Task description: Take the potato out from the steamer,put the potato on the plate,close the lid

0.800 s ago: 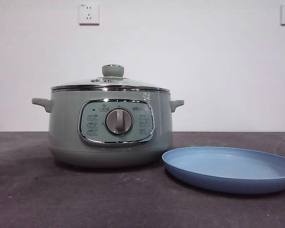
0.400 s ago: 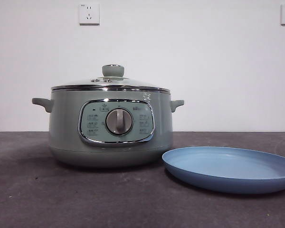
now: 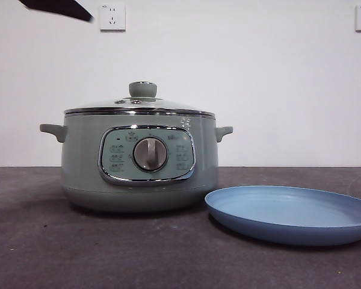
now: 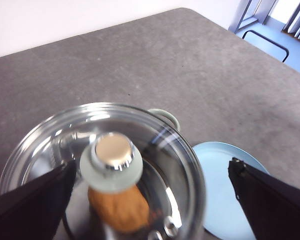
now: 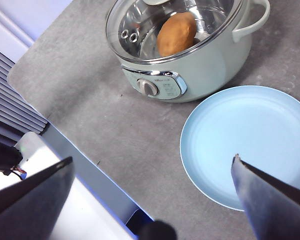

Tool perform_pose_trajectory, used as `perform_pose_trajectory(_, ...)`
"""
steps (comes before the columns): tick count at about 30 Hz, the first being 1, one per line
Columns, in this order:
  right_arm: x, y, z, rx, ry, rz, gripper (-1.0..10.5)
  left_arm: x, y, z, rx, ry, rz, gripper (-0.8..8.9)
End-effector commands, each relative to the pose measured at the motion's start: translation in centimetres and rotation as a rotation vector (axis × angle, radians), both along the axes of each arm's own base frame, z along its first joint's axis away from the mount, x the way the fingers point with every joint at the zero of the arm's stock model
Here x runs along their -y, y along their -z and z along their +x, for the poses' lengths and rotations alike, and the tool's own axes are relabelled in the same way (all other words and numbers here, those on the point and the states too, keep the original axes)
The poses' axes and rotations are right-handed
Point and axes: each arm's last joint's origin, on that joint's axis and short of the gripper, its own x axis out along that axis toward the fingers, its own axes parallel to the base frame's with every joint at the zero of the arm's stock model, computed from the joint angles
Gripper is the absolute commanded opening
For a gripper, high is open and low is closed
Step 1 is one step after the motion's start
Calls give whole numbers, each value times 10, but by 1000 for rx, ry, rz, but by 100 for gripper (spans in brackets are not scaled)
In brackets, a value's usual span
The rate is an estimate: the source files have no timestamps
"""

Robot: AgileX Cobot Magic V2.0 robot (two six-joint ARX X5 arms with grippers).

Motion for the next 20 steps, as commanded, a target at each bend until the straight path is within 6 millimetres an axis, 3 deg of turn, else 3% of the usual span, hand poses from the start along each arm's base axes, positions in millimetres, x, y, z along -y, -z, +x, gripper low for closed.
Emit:
perform_pose_trajectory(1, 0, -1, 0, 6, 0, 3, 630, 13, 12, 21, -2, -1, 33, 657)
perform_pose_trajectory(10, 0, -1, 1, 11, 3, 2, 630, 42, 58, 68, -33, -34, 91, 657)
perform_pose_trajectory(20, -1, -2, 2, 25, 3, 4, 630, 52, 84, 81, -65, -41, 164, 655)
